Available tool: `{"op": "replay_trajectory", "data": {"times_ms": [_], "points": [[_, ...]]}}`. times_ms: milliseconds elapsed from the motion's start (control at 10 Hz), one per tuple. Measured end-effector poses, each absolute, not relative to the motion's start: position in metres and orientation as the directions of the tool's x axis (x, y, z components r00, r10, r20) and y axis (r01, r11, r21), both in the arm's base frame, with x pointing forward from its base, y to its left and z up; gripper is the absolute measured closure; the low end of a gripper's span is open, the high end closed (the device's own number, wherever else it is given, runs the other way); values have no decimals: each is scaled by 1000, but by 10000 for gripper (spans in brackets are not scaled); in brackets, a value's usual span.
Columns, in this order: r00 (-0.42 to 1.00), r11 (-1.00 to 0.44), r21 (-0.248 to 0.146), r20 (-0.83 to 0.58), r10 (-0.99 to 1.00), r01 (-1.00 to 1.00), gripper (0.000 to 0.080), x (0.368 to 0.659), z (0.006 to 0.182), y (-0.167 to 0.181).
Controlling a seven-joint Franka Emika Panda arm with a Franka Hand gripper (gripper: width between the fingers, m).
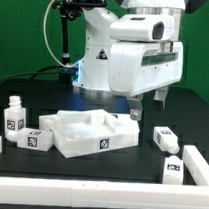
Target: Assemble one leg
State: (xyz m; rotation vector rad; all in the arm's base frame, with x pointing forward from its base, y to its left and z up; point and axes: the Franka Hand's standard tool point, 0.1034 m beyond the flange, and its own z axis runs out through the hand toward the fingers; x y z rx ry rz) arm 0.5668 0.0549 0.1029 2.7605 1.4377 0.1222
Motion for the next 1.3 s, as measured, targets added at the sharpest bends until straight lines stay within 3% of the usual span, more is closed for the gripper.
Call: {"op": "replay_trajectory", "data": {"times_ms": [600, 1000, 1100, 1300], "points": [[567, -570, 63, 59, 822, 819, 149, 566, 102, 53], [496, -498, 79, 40, 867, 864, 149, 538, 81, -9], [562, -563, 72, 42, 826, 823, 149, 534, 80, -7], [634, -637, 59, 55, 771, 769, 149, 525, 85, 31]]}}
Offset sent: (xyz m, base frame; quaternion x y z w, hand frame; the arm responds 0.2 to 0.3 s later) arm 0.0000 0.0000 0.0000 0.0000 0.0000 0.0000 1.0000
